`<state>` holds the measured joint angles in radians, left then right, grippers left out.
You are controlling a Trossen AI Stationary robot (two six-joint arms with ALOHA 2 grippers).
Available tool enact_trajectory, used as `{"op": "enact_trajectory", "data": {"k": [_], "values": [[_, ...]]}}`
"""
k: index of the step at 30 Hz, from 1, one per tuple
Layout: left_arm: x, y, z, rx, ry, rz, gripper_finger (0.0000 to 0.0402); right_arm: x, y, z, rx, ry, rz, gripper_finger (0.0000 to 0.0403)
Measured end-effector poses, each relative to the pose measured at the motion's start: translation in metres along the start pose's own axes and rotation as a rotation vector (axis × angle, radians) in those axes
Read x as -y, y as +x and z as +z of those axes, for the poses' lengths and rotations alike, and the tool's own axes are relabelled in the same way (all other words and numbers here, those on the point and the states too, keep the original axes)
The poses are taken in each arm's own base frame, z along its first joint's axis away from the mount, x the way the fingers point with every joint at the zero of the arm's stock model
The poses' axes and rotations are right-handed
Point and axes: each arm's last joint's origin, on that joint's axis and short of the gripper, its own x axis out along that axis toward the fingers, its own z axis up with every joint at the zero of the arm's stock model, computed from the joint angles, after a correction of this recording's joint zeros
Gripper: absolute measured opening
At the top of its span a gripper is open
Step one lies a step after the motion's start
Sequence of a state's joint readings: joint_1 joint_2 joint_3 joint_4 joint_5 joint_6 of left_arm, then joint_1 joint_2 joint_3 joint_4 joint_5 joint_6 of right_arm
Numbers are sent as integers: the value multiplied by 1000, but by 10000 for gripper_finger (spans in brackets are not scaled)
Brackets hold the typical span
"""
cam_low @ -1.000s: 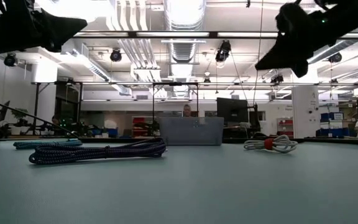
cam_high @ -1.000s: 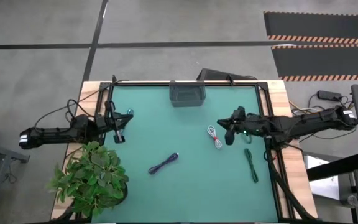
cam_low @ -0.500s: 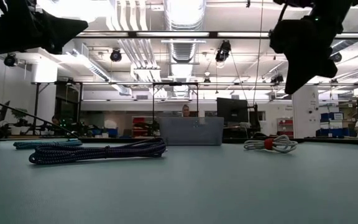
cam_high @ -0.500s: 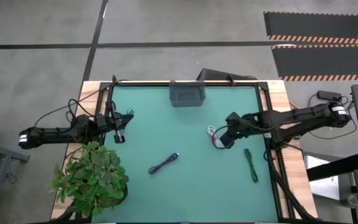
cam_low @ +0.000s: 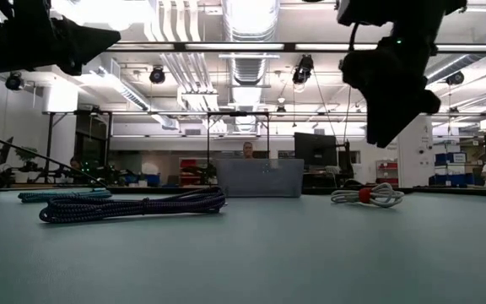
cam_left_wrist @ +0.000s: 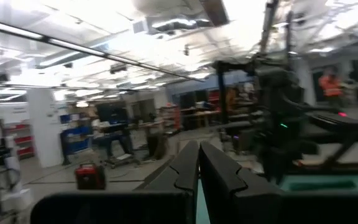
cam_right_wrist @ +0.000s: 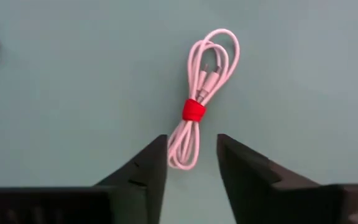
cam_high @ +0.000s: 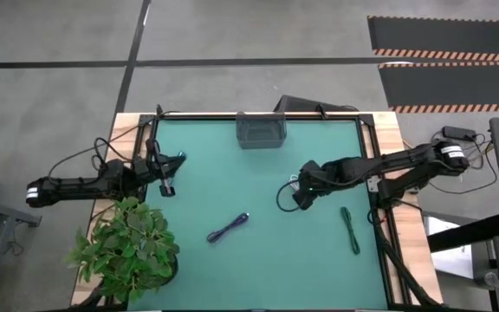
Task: Pick and place USB-C Cables
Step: Put the white charger cable into the black container
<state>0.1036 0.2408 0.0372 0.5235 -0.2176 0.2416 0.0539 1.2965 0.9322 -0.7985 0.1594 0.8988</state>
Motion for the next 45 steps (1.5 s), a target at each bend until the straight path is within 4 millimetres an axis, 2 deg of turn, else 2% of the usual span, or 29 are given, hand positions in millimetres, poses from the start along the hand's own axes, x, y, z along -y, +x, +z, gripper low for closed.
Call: {"op": "enact_trajectory", "data": {"k": [5, 10, 16, 27, 31, 41, 45], "values": [[0, 0, 0, -1, -1, 7, 0, -11, 12, 7, -7, -45, -47, 190], [0, 0, -1, -4, 0, 7, 0, -16, 32, 7, -56, -61, -103, 213], [0, 0, -1, -9, 1, 22, 0, -18, 56, 4, -111, -83, -171, 216], [0, 0, -2, -19, 4, 23, 0, -20, 81, 3, -109, -115, -245, 213], [0, 1, -2, -20, 5, 23, 0, -20, 87, 2, -116, -117, -257, 187], [0, 1, -2, -21, 5, 25, 0, -21, 84, 3, -112, -85, -236, 56], [0, 1, -2, -21, 5, 25, 0, -23, 81, 5, -123, -124, -211, 28]]}}
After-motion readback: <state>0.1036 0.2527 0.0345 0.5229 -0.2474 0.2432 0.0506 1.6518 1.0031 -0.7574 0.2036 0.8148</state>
